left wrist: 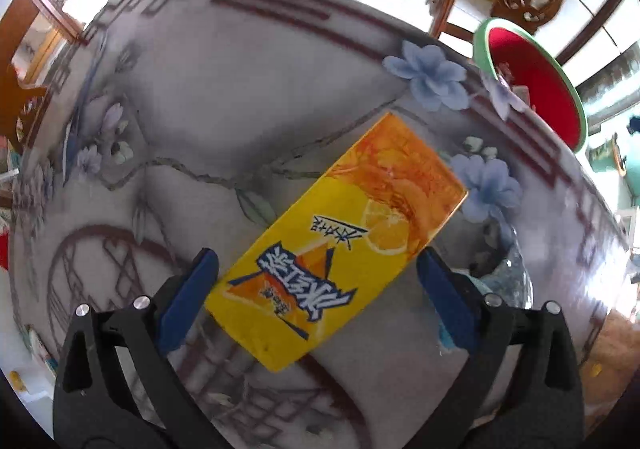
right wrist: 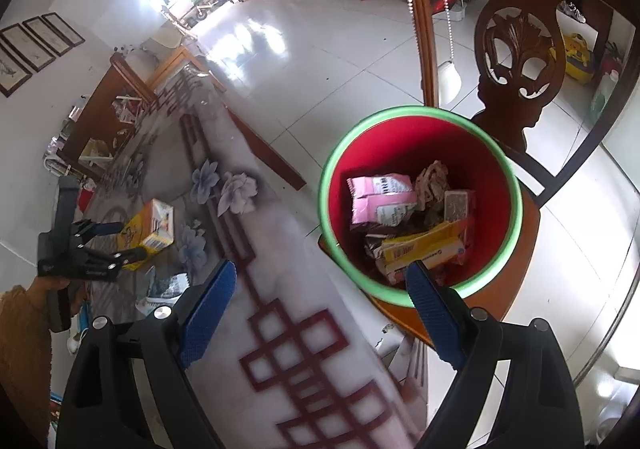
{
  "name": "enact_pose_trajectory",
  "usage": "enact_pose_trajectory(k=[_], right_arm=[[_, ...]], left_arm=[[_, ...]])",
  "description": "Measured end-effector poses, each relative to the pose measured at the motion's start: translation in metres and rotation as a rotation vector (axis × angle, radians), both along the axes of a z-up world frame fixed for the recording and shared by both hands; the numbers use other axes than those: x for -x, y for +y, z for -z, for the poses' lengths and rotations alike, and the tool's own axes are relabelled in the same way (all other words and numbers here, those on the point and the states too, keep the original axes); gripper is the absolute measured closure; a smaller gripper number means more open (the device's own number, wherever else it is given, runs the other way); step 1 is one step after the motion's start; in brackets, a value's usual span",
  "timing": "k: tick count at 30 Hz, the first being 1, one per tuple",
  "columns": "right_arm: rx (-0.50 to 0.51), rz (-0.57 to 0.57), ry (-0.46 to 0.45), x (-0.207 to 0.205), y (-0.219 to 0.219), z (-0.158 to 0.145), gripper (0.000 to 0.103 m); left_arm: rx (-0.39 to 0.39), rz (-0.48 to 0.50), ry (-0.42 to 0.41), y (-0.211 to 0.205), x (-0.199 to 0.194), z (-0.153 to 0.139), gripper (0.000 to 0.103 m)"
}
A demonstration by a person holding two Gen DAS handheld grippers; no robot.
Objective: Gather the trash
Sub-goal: 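Grasp the foil wrapper with the right tool while the left tool grasps the orange juice box, then lift the foil wrapper with the right tool toward the red bin while the left tool carries the juice box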
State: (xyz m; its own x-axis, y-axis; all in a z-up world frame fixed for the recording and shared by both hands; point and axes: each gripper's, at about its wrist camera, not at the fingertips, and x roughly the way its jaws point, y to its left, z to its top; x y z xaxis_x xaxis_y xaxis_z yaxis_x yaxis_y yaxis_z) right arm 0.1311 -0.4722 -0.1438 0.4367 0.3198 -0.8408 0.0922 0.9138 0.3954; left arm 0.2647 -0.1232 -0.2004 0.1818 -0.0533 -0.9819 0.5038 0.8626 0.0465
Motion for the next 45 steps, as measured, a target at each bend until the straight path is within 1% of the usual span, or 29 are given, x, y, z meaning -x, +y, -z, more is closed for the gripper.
enact_pose_trajectory(k=[1, 3, 5, 7, 9, 12, 13, 14, 18, 19, 23, 26, 28, 29, 31, 33, 34, 35, 39, 45], right_arm=[[0.001, -0.005, -0.002, 0.0, 0.003, -0.001, 0.019], [0.008, -0.021, -0.008, 0.003, 0.014, -0.003, 0.019], [0.009, -0.036, -0.008, 0.003, 0.025, -0.004, 0.019], [0.007, -0.055, -0.003, 0.001, 0.037, -0.003, 0.019], [0.005, -0.083, -0.003, -0.002, 0.053, -0.004, 0.019], [0.017, -0.162, -0.002, -0.006, 0.085, -0.004, 0.019], [0.026, -0.209, 0.008, -0.008, 0.1, -0.003, 0.019], [0.038, -0.244, 0.012, -0.009, 0.112, -0.002, 0.019], [0.132, -0.395, -0.009, -0.012, 0.164, 0.002, 0.019], [0.162, -0.441, -0.01, -0.013, 0.18, 0.004, 0.019], [0.247, -0.559, -0.026, -0.014, 0.225, 0.016, 0.019], [0.318, -0.592, -0.039, -0.016, 0.249, 0.028, 0.019], [0.33, -0.604, -0.027, -0.018, 0.259, 0.035, 0.019], [0.328, -0.606, -0.023, -0.018, 0.262, 0.038, 0.021], [0.335, -0.604, -0.013, -0.018, 0.266, 0.041, 0.037], [0.338, -0.595, -0.004, -0.016, 0.267, 0.043, 0.048], [0.33, -0.589, -0.005, -0.015, 0.267, 0.042, 0.061], [0.324, -0.584, -0.006, -0.013, 0.268, 0.04, 0.07], [0.298, -0.551, -0.018, -0.007, 0.265, 0.032, 0.078], [0.24, -0.52, -0.057, 0.016, 0.258, 0.009, 0.079]], left_arm=[[0.024, -0.023, -0.016, 0.002, 0.001, -0.002, 0.016], [0.066, -0.084, -0.039, 0.009, 0.005, -0.009, 0.034], [0.123, -0.154, -0.045, 0.02, 0.012, -0.014, 0.04], [0.159, -0.204, -0.057, 0.03, 0.024, -0.015, 0.041], [0.165, -0.244, -0.064, 0.038, 0.04, -0.017, 0.041], [0.194, -0.36, -0.067, 0.062, 0.076, -0.018, 0.041], [0.198, -0.397, -0.067, 0.067, 0.085, -0.018, 0.041], [0.207, -0.444, -0.07, 0.074, 0.099, -0.018, 0.041], [0.245, -0.573, -0.073, 0.097, 0.14, -0.019, 0.041], [0.252, -0.605, -0.084, 0.101, 0.151, -0.021, 0.041], [0.275, -0.68, -0.134, 0.112, 0.183, -0.028, 0.041], [0.276, -0.707, -0.17, 0.114, 0.197, -0.034, 0.042], [0.278, -0.705, -0.178, 0.117, 0.202, -0.036, 0.042], [0.278, -0.702, -0.183, 0.119, 0.205, -0.038, 0.042], [0.273, -0.699, -0.193, 0.123, 0.209, -0.04, 0.042], [0.275, -0.699, -0.196, 0.126, 0.211, -0.04, 0.042], [0.275, -0.7, -0.198, 0.128, 0.213, -0.041, 0.042], [0.274, -0.701, -0.199, 0.13, 0.214, -0.041, 0.042], [0.275, -0.7, -0.2, 0.136, 0.219, -0.04, 0.042], [0.282, -0.697, -0.184, 0.14, 0.219, -0.034, 0.042]])
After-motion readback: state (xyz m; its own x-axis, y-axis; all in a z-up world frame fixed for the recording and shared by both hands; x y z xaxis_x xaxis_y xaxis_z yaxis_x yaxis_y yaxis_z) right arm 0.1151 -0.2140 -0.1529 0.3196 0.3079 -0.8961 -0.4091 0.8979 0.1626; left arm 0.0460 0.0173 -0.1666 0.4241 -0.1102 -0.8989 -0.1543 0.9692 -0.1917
